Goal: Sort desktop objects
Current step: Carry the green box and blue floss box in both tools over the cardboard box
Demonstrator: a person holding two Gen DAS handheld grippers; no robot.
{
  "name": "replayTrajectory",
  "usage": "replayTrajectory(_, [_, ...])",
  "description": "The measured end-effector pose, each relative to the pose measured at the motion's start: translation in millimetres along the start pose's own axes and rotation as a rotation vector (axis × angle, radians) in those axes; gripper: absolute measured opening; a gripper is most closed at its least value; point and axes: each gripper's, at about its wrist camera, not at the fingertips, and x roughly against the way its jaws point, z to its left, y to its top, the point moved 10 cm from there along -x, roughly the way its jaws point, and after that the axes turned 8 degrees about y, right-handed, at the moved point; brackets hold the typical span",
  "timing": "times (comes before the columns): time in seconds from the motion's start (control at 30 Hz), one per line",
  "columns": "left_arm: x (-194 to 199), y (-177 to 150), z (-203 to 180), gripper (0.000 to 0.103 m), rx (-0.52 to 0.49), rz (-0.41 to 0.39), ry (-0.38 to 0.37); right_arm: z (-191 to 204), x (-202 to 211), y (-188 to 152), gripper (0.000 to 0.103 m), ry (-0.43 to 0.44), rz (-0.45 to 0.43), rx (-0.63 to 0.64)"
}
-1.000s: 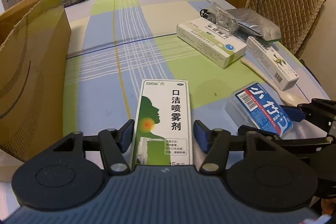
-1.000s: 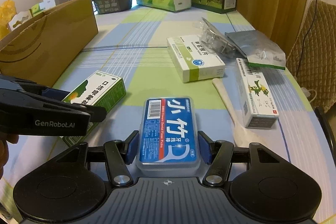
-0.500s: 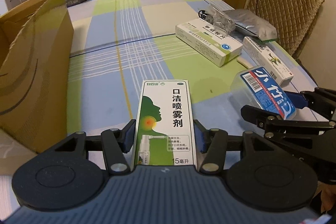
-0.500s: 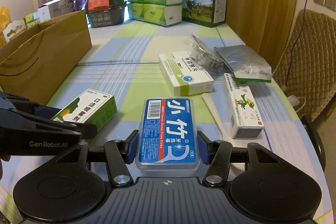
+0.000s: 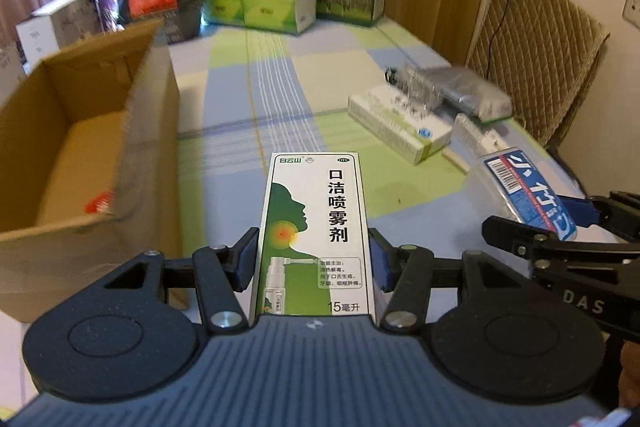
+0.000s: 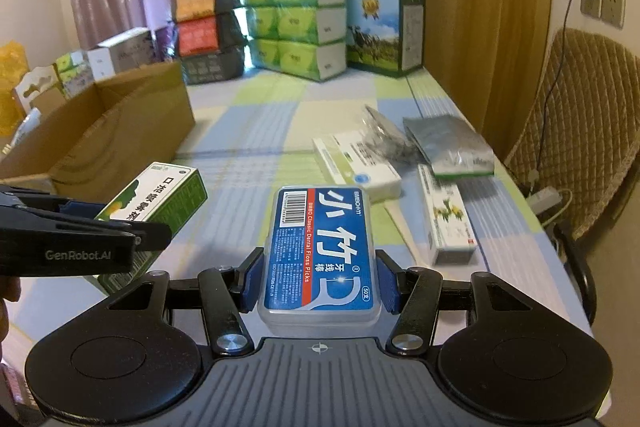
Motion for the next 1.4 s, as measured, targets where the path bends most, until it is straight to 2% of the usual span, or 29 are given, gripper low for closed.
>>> replayTrajectory(0.17, [38, 13, 21, 0.050, 0.025, -0.043, 0.027, 31, 19, 28, 0.053, 0.054, -0.048, 0.028])
replayTrajectory(0.33, [70, 28, 62, 0.050, 0.050, -0.082, 0.090, 82, 25, 61, 0.053, 0.133, -0.086, 0.101])
replayTrajectory(0.53, [92, 40, 130, 0.050, 0.074, -0.111, 0.192, 149, 10, 89, 0.053, 0.231, -0.093, 0.179])
replayTrajectory(0.73, [91, 31, 199, 0.050, 0.114, -0.076, 0.270, 203, -31, 90, 0.053, 0.309, -0.026, 0.207])
replayTrajectory(1.0, [72, 29, 242, 0.050, 0.145, -0.054, 0.286, 233, -72, 88, 0.053, 0.349, 0.022, 0.217])
replayTrajectory(1.4, [43, 33, 253, 0.050, 0.162, -0.036, 0.257, 239, -100, 96, 0.053, 0.354, 0.040, 0.221])
